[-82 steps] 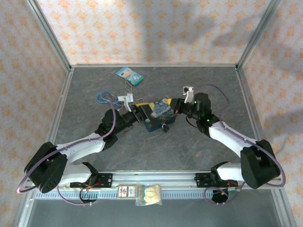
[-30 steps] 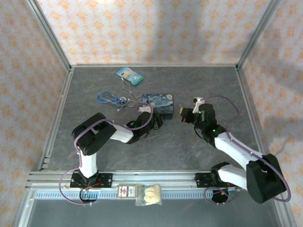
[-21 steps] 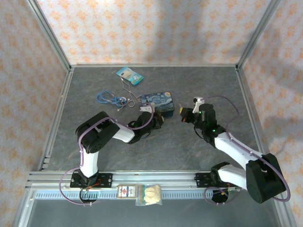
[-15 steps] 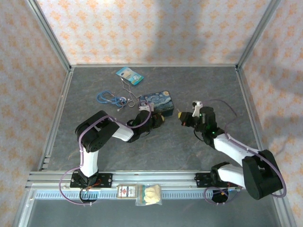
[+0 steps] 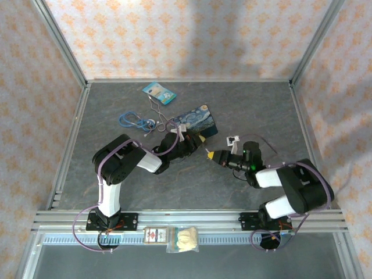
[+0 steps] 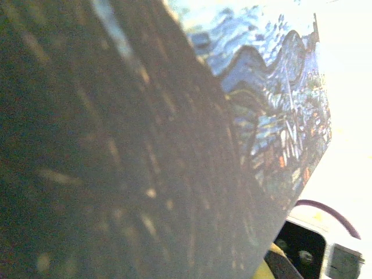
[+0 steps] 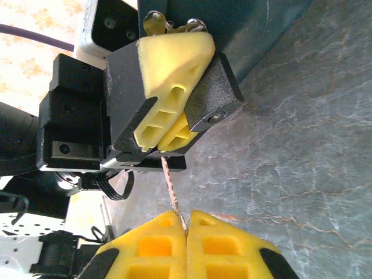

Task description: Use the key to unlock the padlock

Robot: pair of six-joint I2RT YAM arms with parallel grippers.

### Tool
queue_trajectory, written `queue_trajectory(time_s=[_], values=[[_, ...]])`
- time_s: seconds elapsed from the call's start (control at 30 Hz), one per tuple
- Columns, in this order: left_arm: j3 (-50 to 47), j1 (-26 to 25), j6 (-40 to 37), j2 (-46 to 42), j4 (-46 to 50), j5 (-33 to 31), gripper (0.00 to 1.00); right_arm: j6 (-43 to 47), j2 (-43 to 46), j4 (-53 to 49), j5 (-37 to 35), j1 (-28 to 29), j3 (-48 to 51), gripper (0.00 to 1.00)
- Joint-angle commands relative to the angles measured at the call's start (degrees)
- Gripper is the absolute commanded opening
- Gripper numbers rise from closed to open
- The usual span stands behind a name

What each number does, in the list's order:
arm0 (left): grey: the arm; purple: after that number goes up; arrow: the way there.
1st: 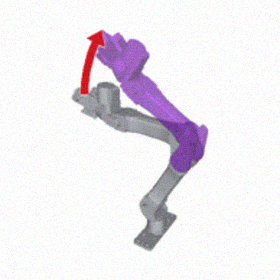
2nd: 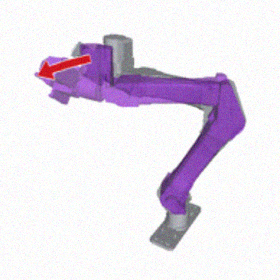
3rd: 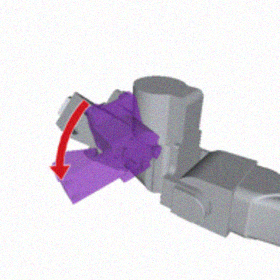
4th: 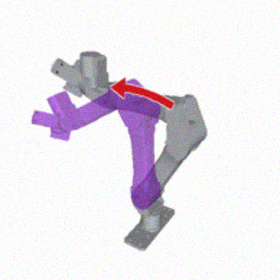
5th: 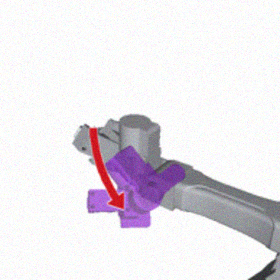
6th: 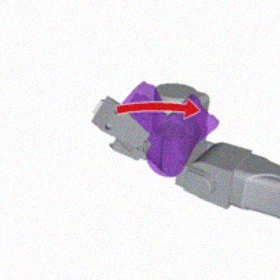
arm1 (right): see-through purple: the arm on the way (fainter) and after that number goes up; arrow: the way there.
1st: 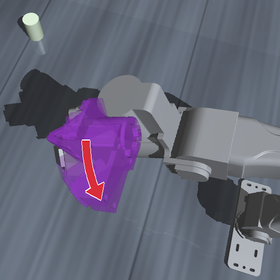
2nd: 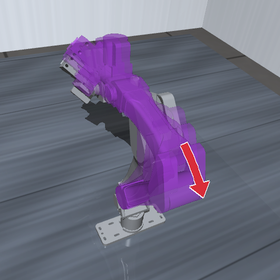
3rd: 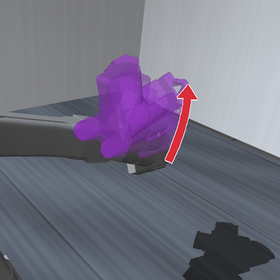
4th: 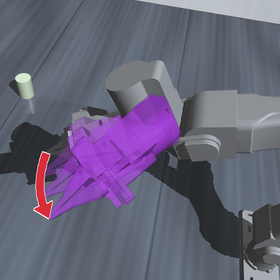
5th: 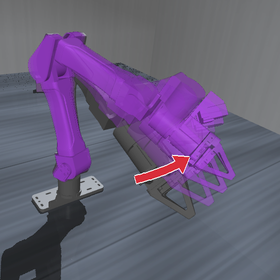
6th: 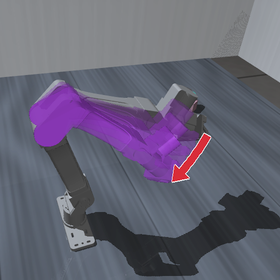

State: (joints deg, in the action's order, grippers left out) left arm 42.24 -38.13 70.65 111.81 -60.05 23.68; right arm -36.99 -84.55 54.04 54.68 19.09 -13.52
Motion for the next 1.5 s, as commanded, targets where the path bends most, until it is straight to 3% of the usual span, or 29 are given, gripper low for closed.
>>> queue_trajectory(time_s=[0.0, 0.17, 0.63, 1.47], values=[[-0.3, 0.1, 3.1, -0.1, -6.2, 2.0, 0.00, -5.0, -3.6, 13.4, 4.2, -0.6, 0.2, 0.00], [-0.9, 0.2, 4.2, 0.4, -8.1, 1.8, 0.00, -8.0, -7.6, 19.4, 6.3, -1.8, -0.4, 0.00], [-2.2, 0.3, 4.9, -0.1, -10.9, 2.0, 0.00, -9.6, -14.0, 23.0, 6.9, -3.5, -1.6, 0.00], [-2.4, 0.2, 5.6, 0.6, -14.4, 2.8, 0.00, -16.1, -19.7, 33.0, 10.2, -3.4, -3.0, 0.00]])
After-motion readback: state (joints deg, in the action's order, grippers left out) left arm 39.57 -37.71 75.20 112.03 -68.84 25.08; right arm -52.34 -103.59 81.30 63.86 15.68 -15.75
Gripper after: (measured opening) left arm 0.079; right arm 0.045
